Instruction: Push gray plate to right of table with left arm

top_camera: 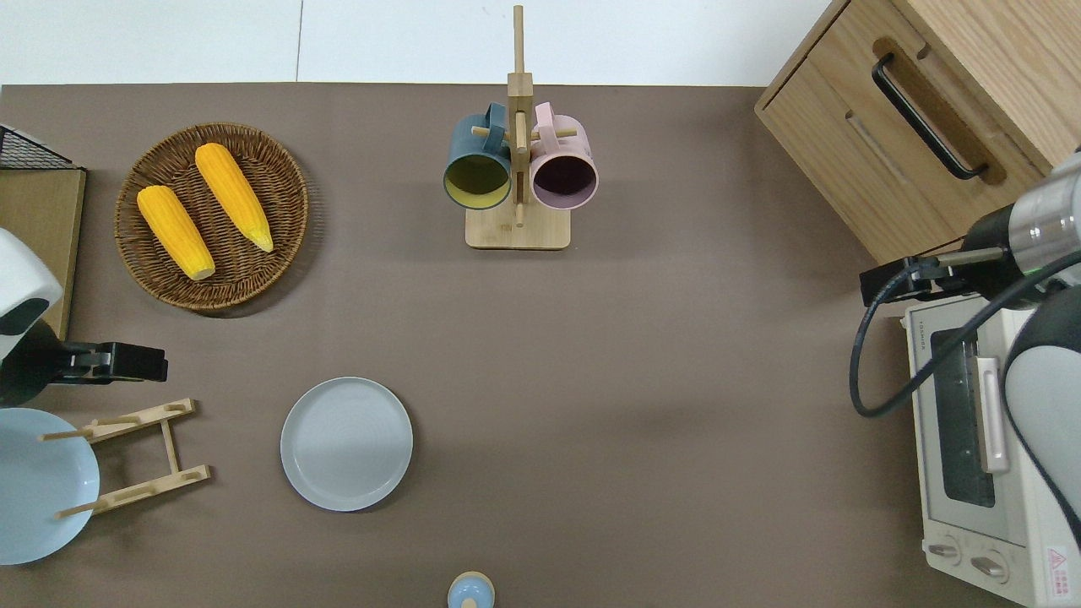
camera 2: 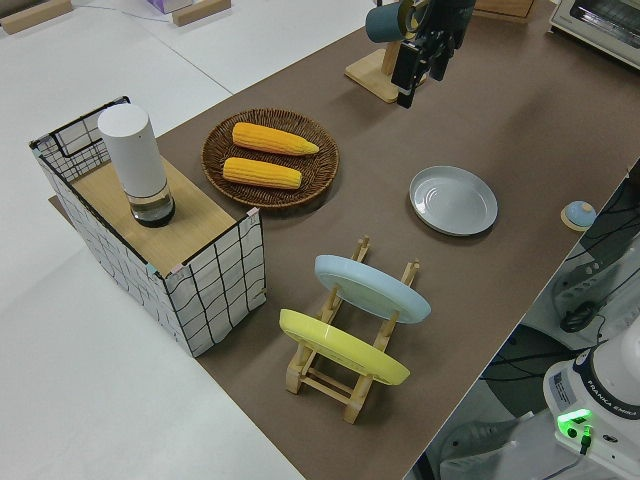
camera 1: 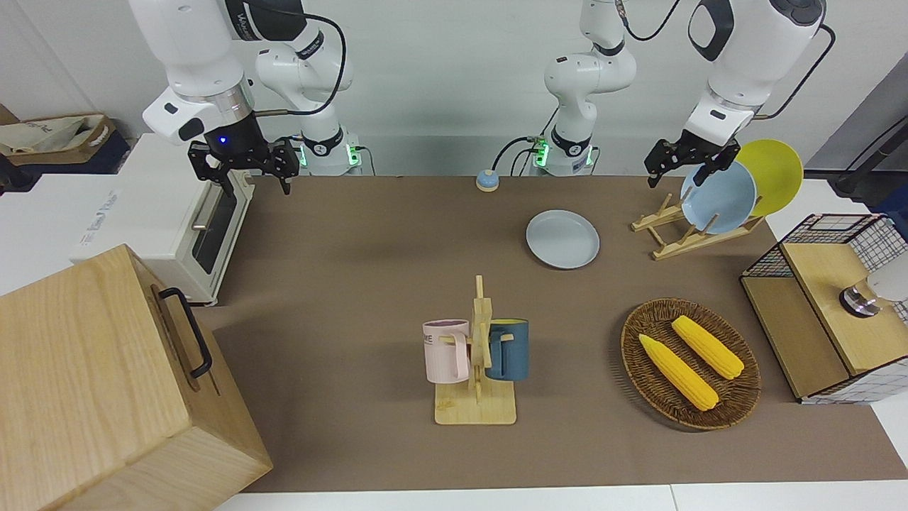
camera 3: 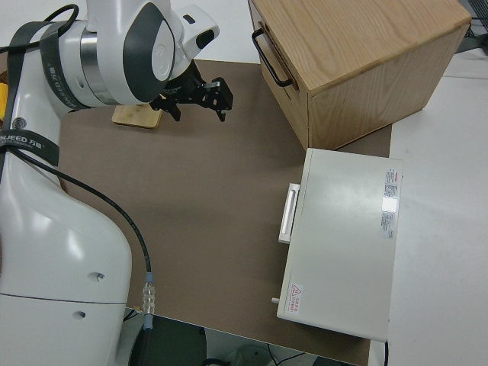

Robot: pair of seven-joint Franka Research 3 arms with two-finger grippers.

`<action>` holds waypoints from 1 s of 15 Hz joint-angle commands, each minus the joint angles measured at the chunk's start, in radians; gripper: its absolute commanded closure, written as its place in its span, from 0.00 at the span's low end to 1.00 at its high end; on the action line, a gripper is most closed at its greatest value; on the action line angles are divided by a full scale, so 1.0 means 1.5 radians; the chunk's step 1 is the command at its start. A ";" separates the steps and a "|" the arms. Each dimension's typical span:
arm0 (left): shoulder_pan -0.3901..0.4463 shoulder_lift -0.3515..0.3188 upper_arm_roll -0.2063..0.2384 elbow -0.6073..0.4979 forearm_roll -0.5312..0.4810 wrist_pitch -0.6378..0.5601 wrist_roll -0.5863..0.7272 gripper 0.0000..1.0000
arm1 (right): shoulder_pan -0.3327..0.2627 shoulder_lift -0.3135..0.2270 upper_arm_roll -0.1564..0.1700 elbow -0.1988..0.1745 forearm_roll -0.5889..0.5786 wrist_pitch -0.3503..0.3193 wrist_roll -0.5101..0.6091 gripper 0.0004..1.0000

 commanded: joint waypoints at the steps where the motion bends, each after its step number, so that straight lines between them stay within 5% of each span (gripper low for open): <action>1: -0.005 -0.005 -0.007 0.002 0.010 -0.005 -0.010 0.01 | -0.001 -0.004 0.000 0.001 0.005 -0.007 0.003 0.02; 15: -0.007 -0.023 -0.009 -0.037 0.005 -0.010 -0.010 0.00 | -0.001 -0.004 0.000 0.001 0.005 -0.007 0.003 0.02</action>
